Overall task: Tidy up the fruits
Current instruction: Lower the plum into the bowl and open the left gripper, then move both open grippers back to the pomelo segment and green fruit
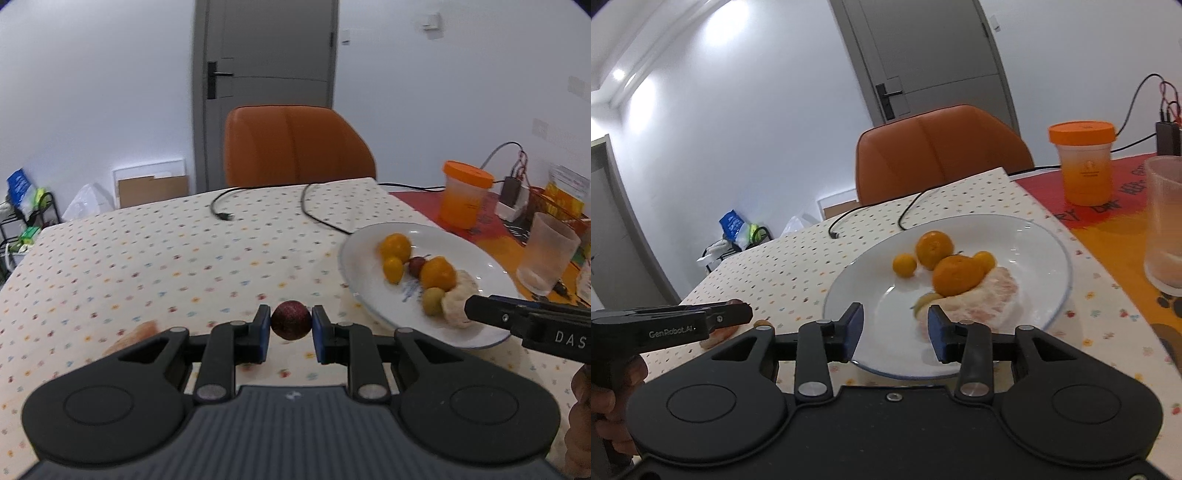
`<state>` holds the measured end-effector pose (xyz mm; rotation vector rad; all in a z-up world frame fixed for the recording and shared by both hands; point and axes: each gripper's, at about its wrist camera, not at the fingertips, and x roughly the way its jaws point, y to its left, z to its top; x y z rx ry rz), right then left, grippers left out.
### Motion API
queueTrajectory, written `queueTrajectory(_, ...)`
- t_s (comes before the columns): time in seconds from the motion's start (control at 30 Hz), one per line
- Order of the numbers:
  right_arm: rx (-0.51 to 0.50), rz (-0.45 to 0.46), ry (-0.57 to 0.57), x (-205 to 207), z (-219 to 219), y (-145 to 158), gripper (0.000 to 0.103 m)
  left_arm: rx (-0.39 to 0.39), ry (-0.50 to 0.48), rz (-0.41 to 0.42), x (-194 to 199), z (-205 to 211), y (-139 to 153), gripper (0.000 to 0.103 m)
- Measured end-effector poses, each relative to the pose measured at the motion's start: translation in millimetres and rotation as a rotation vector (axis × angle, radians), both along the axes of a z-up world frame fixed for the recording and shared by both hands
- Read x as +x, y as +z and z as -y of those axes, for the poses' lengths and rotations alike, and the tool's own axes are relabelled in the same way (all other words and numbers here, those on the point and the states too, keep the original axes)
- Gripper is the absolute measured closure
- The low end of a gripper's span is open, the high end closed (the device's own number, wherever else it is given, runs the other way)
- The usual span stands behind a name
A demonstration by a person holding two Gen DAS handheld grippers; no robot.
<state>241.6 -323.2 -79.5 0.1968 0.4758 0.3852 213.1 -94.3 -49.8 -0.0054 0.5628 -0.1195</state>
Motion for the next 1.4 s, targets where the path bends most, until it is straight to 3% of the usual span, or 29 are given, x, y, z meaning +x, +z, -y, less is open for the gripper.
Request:
queueTrajectory(0.73,0.025,0.017,-0.114,-24.5,54.9,-3.1,0.061,0.032,-0.126,0.017,10.1,60.4,7.2,0.079)
queueTrajectory(1.0,0.029,0.01,-0.107,-25.2,52.5,-6.5,0.061,0.037,-0.079,-0.003,4.9,41.8,9.0,0.075)
queueTrajectory(1.4,0.029,0.021,-0.091,-24.0,43.0,-3.0,0.06,0.027,0.015,-0.021,-1.8,1.2,3.6,0.055)
